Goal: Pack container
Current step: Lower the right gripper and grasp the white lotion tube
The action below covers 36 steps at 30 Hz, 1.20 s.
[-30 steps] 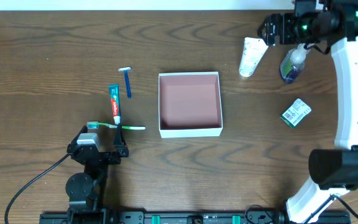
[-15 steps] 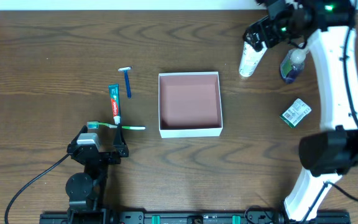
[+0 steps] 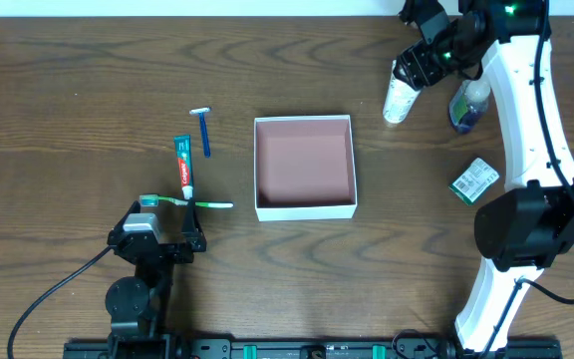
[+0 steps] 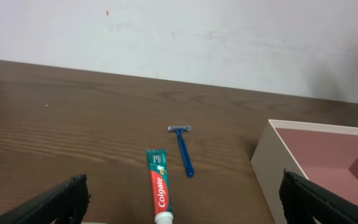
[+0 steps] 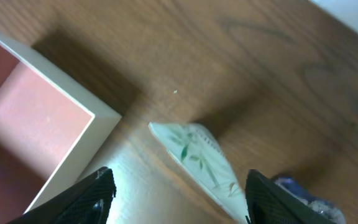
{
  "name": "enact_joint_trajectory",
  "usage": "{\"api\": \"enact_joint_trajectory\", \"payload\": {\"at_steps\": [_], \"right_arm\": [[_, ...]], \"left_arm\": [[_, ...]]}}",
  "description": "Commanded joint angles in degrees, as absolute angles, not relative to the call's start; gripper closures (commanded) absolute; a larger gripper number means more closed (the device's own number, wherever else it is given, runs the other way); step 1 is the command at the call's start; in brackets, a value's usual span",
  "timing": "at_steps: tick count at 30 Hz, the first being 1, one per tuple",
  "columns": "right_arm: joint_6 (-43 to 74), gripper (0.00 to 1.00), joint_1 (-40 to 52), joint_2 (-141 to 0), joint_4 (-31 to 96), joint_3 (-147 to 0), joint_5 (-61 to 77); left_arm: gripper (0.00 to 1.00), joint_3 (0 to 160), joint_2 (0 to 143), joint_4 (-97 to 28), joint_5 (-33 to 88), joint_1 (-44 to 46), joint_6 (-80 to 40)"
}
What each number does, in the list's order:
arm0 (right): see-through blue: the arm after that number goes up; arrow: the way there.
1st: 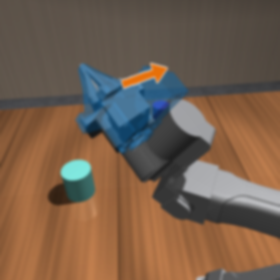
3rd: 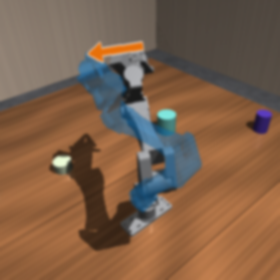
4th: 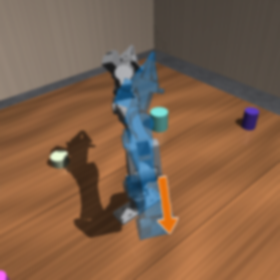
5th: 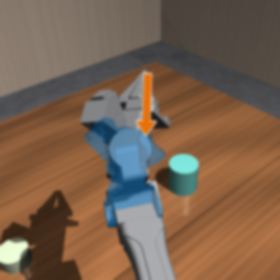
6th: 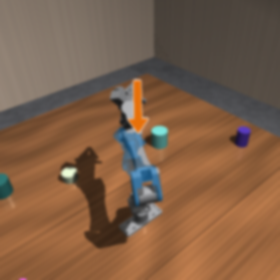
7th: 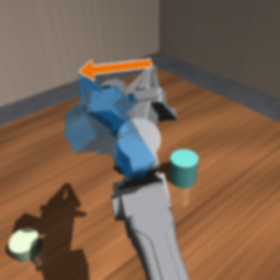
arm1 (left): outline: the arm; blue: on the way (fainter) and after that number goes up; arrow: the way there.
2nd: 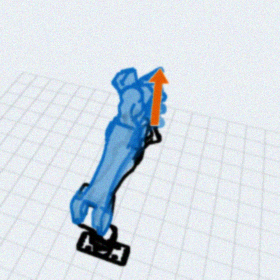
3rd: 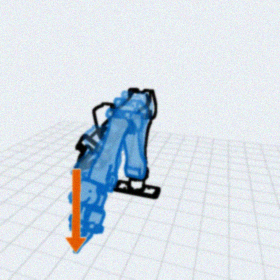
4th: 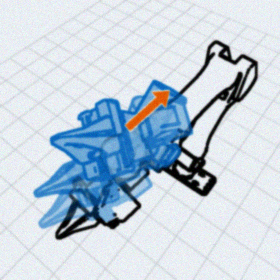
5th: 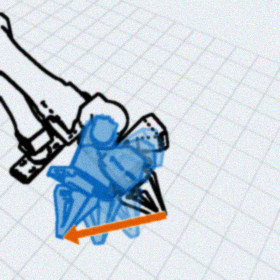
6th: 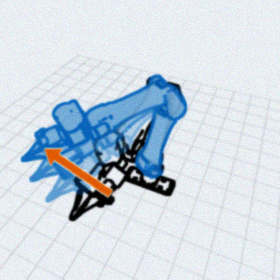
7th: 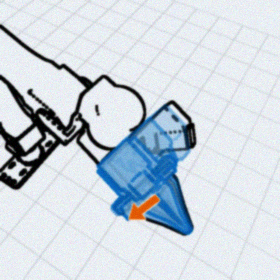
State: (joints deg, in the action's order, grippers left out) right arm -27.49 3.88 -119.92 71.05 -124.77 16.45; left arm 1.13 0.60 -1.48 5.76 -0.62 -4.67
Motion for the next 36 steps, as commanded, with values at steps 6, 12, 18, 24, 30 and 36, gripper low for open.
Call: {"api": "enact_joint_trajectory", "payload": {"at_steps": [6,12,18,24,30,36], "right_arm": [[-29.69,0.37,3.01,-121.1,71.48,-122.72,16.29],[-29.67,0.43,1.85,-121.8,71.77,-122.69,16.36],[-29.67,0.62,0.82,-121.8,72.1,-122.69,16.51],[-29.69,0.67,0.8,-121.84,72.05,-122.67,18.02],[-29.67,0.61,0.82,-121.86,71.9,-122.65,18.46],[-29.67,0.71,0.82,-121.89,71.26,-122.65,19.2]], "left_arm": [[0.02,0.23,0.3,-3.6,6.44,-0.45,-4.95],[0.02,0.23,0.3,-3.6,6.44,-0.45,-4.95],[0.02,0.23,0.3,-3.62,6.46,-0.45,-4.95],[0.02,0.23,0.3,-3.6,6.44,-0.45,-4.97],[0.02,0.23,0.3,-3.6,6.46,-0.45,-4.95],[0.02,0.23,0.3,-3.6,6.46,-0.45,-4.95]]}}
